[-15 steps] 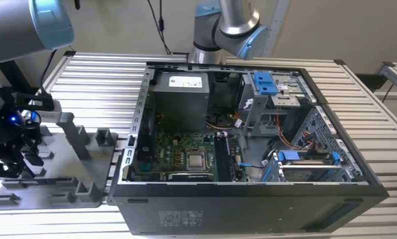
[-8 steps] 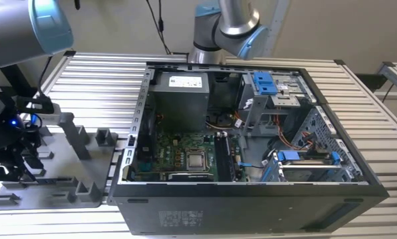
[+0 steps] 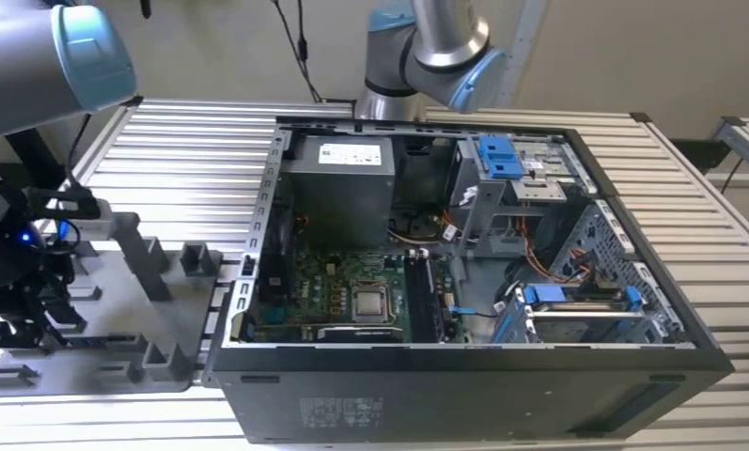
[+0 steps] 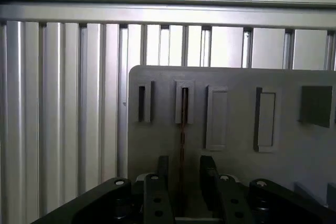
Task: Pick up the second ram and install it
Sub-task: 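Pick up the second ram and move it above second insertion slot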
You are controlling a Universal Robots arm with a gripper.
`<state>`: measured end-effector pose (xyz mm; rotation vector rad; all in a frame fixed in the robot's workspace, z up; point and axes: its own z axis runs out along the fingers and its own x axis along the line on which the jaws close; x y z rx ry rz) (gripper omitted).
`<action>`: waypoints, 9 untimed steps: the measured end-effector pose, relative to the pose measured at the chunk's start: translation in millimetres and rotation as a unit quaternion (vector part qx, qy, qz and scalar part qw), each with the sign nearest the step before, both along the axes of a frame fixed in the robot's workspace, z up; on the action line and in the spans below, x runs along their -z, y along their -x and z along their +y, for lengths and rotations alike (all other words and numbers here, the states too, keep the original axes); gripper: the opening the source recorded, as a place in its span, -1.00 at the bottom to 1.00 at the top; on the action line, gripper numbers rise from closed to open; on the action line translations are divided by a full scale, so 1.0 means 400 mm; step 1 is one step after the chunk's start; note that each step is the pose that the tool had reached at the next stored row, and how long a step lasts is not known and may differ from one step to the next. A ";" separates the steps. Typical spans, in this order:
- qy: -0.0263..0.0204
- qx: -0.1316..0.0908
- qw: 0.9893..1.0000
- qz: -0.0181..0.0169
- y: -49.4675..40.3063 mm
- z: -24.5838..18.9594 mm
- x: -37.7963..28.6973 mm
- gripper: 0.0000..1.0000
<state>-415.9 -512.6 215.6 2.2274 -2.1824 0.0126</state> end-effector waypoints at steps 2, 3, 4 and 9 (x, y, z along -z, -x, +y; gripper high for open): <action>0.000 -0.001 1.000 0.000 0.000 -0.001 0.008 -0.24; 0.000 -0.002 1.000 0.000 0.001 -0.001 0.011 -0.24; 0.000 -0.002 1.000 0.000 0.001 -0.001 0.014 -0.24; 0.000 -0.004 1.000 0.000 0.004 -0.001 0.027 -0.24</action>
